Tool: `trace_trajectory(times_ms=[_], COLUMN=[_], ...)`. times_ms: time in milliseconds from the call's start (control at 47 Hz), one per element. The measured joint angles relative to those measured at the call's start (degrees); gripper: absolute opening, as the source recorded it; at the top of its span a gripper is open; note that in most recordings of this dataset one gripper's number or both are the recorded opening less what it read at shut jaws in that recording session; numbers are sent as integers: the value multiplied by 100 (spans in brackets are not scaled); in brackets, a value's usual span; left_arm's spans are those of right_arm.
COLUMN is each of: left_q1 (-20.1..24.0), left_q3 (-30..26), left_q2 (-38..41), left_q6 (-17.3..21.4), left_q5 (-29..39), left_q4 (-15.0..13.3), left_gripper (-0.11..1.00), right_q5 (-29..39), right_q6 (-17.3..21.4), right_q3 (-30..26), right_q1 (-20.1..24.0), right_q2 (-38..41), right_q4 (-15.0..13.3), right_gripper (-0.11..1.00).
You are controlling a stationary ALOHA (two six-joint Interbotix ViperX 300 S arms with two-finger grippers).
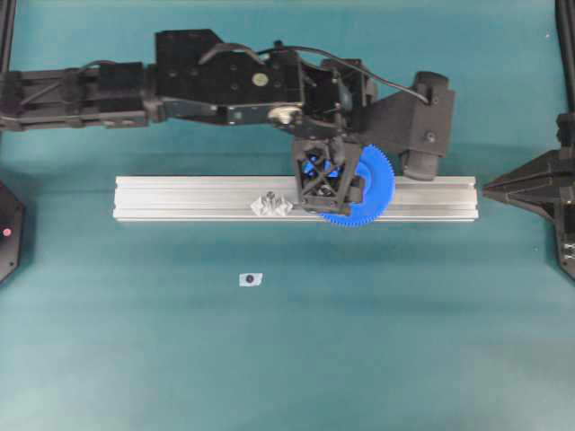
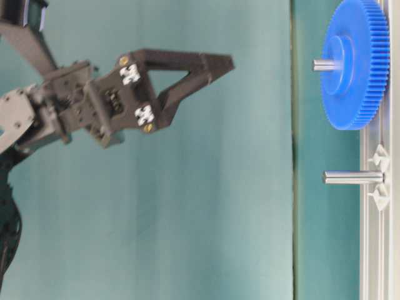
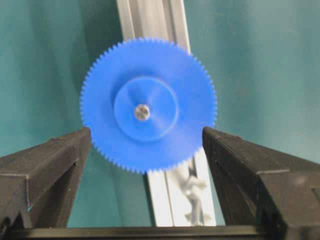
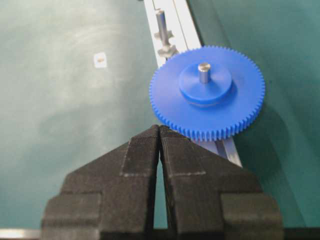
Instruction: Find the location of the shaft and insert the large gear.
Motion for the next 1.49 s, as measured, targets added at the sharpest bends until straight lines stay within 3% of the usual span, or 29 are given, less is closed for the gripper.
trace_trajectory(times_ms=[277,447,1489], left_q1=[-26,-35,-79], left_q3=[870,1204,1204], left_q2=[-580,-835,-844], left_q6=[-360,-457,-475], left_q5=[-1107,-1362,-1529], left_q4=[0,0,0], left_gripper=[87,87,87], right_q5=[-9,0,0], right_q6=[9,9,9], right_q3=[0,0,53], right_q1=[0,0,-18], right_q2=[-9,-9,-114], right_q4=[0,0,0], right_gripper=[6,6,6])
